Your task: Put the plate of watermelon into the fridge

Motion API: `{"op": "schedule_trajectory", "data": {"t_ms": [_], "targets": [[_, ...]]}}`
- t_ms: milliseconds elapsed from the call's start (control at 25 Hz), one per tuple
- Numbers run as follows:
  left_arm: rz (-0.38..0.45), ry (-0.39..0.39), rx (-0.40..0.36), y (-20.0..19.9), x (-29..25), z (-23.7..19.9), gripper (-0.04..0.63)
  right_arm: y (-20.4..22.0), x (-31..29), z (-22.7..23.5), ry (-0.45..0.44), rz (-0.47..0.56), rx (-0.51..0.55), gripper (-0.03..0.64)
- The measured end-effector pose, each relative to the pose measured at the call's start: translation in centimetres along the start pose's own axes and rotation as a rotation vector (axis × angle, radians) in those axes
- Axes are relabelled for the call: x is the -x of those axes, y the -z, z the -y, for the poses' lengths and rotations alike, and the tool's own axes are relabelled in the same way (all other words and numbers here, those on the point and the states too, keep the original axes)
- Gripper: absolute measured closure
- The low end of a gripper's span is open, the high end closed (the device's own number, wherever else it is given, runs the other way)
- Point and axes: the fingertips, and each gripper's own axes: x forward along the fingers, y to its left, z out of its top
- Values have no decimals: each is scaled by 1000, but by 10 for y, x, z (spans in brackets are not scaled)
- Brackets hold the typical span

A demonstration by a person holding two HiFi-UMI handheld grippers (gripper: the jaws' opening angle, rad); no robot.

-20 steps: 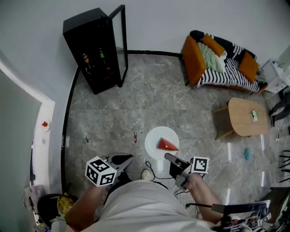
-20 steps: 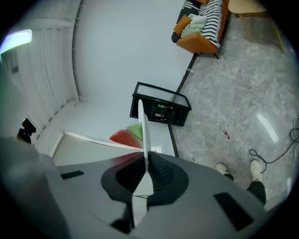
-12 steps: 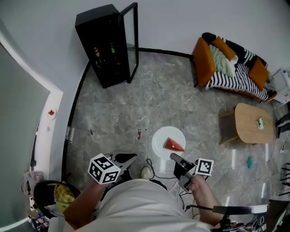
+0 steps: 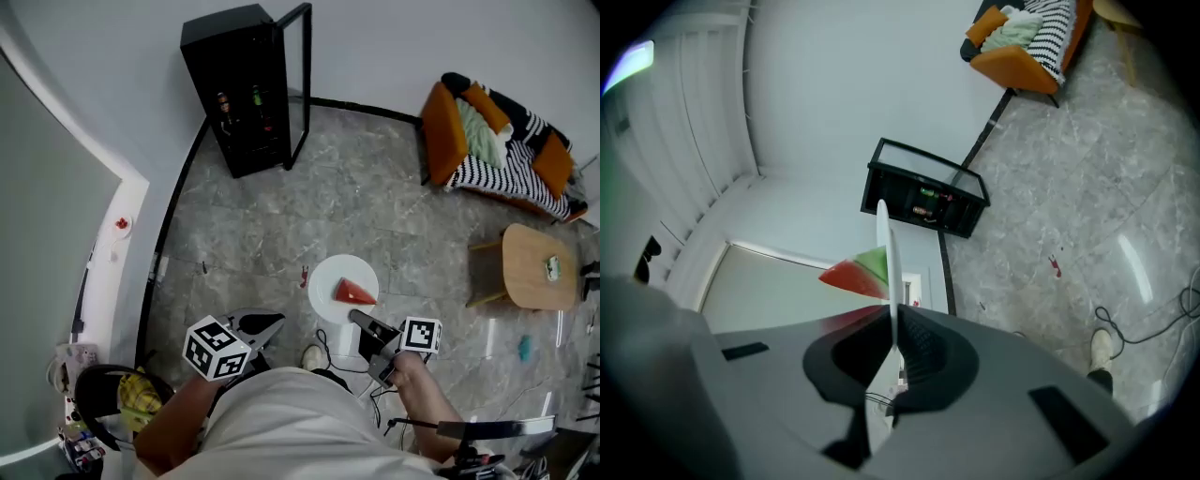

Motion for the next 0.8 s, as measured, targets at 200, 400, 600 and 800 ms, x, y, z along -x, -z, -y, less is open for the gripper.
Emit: {"op": "schedule_trajectory", "data": {"t_ms": [200,400,600,800], "targets": [[26,-8,-15,-6,35,-53,583,2,-82,-17,6,-34,8,592],[16,-35,-76,-15,83,-131,583,1,-180,-40,15,-31,-3,594],[9,-30,-129,-36,140,-205,583,-4,-285,-59,28,-17,-25,592],[34,-1,-127,-58,193,-264,583,-20,-377,-80,20,7,-15,592]]}}
